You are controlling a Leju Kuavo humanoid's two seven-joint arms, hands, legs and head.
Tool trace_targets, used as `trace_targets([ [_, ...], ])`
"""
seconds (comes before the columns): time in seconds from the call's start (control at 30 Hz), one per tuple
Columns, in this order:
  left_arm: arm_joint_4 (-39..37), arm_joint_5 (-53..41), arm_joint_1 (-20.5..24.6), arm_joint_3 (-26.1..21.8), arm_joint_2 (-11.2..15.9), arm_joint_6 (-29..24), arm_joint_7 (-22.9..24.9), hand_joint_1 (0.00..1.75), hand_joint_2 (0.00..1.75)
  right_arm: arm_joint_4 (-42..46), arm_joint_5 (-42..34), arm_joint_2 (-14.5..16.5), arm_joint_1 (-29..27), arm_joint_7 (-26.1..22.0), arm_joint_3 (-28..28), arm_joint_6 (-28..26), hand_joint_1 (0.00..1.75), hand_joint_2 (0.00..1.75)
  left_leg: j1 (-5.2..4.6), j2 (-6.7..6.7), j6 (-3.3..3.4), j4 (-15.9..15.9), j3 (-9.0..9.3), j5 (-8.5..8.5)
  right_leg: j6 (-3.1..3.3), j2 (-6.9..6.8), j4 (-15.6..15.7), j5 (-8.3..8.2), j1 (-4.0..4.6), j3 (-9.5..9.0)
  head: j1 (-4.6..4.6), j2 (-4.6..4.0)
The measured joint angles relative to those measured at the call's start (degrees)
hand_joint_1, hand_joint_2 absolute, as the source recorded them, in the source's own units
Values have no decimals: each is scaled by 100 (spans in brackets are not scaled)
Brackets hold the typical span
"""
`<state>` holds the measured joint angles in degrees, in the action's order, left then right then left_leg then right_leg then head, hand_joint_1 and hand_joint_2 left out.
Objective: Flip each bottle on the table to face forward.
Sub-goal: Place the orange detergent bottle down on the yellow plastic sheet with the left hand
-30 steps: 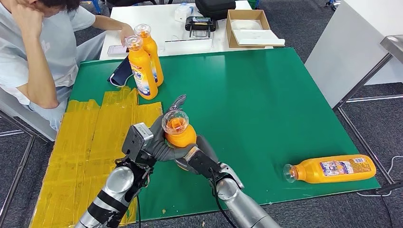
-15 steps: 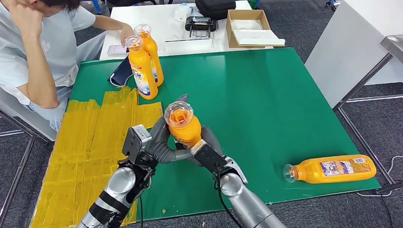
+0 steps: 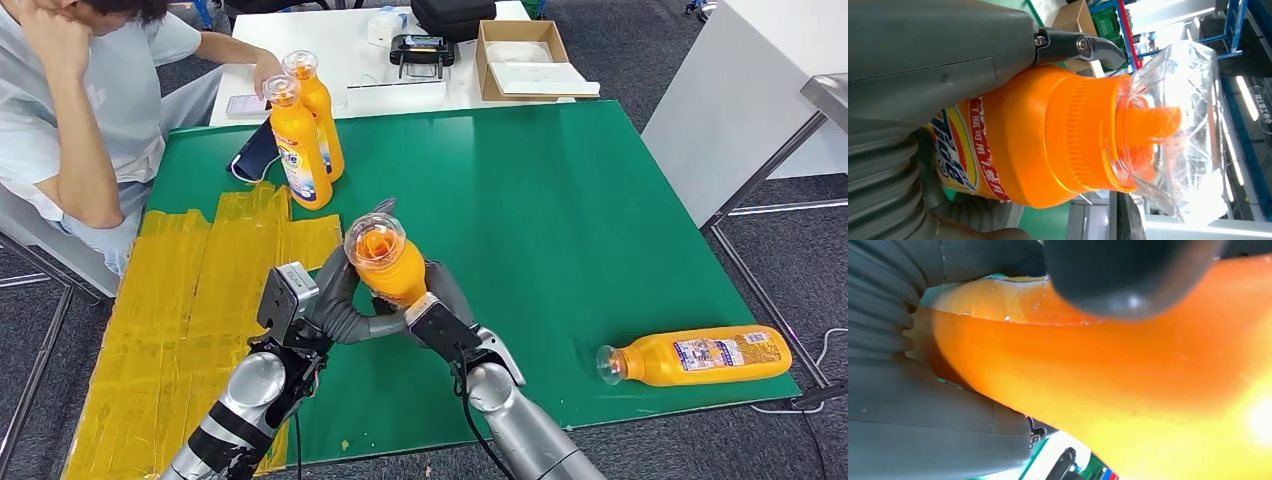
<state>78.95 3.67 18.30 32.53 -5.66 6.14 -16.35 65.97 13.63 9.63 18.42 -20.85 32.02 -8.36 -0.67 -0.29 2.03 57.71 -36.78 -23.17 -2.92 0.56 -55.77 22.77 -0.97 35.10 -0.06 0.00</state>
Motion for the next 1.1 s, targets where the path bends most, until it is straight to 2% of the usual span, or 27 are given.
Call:
trace_targets([
  [0.3,-1,94,-10,0,0,-7,7,1,175,13,91,9,-7,45,17,105,175,175,0,0,0,0,0,0,0,0,0,0,0,0,1,0],
  [0.43,-1,148,-28,-4,0,-23,13,170,175,-113,238,61,-2,44,133,114,175,175,0,0,0,0,-1,0,0,0,0,0,0,0,0,0],
  [0.47,0,158,-39,-8,0,-29,13,175,175,-144,249,70,-1,44,153,113,175,175,0,0,0,0,-1,0,0,0,0,0,0,0,0,0],
  [1.1,-16,263,-134,-65,0,-133,24,175,175,-497,244,113,31,10,289,82,175,175,0,0,0,0,-1,0,0,0,0,0,0,0,0,0],
])
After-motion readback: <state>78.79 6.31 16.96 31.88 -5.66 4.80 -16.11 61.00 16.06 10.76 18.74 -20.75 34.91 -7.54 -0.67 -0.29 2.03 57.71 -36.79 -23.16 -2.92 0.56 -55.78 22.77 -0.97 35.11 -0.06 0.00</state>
